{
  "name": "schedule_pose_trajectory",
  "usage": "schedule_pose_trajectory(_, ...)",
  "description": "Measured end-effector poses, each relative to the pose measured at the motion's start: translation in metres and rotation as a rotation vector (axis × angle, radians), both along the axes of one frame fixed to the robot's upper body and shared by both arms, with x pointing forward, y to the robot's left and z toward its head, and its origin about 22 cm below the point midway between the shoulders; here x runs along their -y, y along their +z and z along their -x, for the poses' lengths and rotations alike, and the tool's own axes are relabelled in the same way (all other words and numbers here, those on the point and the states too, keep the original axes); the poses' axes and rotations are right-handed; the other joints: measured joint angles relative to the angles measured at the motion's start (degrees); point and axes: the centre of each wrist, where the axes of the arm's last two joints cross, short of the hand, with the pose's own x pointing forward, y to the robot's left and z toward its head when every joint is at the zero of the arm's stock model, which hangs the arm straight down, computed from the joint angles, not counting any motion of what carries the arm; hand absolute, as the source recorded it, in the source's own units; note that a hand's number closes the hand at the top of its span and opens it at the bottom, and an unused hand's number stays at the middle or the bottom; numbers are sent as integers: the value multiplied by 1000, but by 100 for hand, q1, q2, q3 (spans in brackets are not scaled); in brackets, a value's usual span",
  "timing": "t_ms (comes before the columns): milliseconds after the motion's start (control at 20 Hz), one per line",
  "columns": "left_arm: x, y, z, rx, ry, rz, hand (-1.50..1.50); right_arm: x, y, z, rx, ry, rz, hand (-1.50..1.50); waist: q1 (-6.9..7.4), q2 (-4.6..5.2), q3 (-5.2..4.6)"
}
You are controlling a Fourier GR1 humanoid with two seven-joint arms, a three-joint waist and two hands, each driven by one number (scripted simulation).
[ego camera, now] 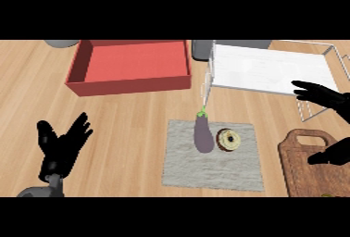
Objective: Pick the cupcake from the placemat and place it in the tiered shelf
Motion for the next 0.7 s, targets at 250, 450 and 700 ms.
schedule_pose_trajectory(250, -1, 2, -3, 4, -5, -4, 0, -51, 20, -4, -32, -61, 104, -150, 26, 8, -3)
schedule_pose_trajectory(450, -4, 3, -3, 0, -6, -3, 0, -91, 24, -3, -48, -115, 186, -150, 47, 15, -3)
schedule_pose_trajectory(700, 0, 6, -2, -1, -7, 1, 0, -126, 15, 1, -93, -152, 283, -150, 45, 14, -4)
